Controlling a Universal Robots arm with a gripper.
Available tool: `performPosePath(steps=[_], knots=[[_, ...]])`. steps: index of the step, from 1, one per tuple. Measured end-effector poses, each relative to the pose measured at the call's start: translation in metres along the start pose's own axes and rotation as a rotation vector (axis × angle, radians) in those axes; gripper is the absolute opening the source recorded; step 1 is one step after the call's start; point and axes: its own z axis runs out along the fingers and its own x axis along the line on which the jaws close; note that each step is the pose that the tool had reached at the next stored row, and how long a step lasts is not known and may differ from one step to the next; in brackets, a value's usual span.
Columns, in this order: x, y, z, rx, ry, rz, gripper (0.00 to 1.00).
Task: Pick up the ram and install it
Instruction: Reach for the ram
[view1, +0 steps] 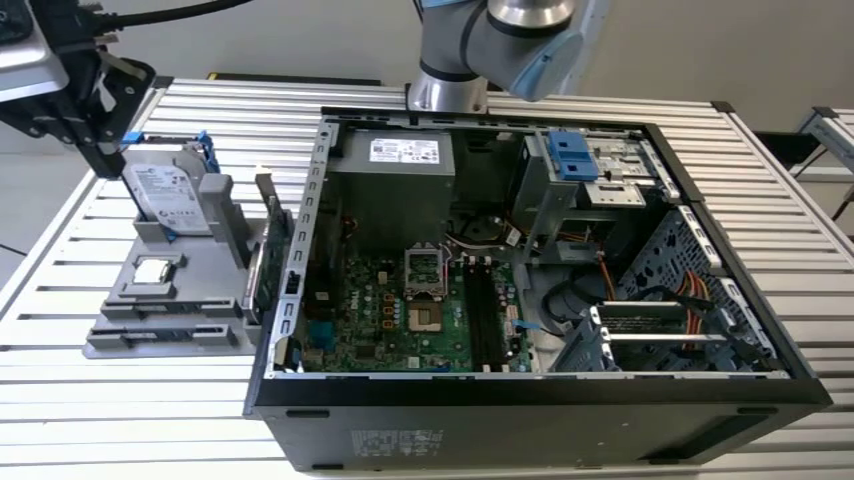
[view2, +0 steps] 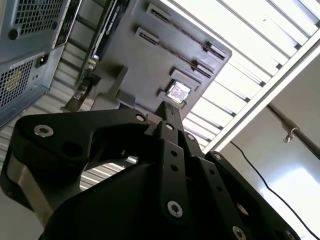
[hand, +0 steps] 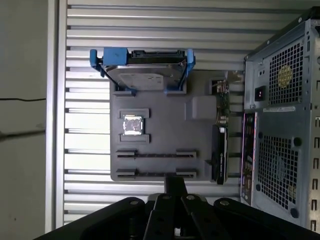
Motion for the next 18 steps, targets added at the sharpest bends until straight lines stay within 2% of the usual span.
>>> performPosePath(steps=[5,18], knots=[[0.0001,-0.0087,-0.0004,-0.0009,0.0001,0.0,0.0],[0.005,-0.0225,-0.0011,-0.0009,0.0001,0.0,0.0]])
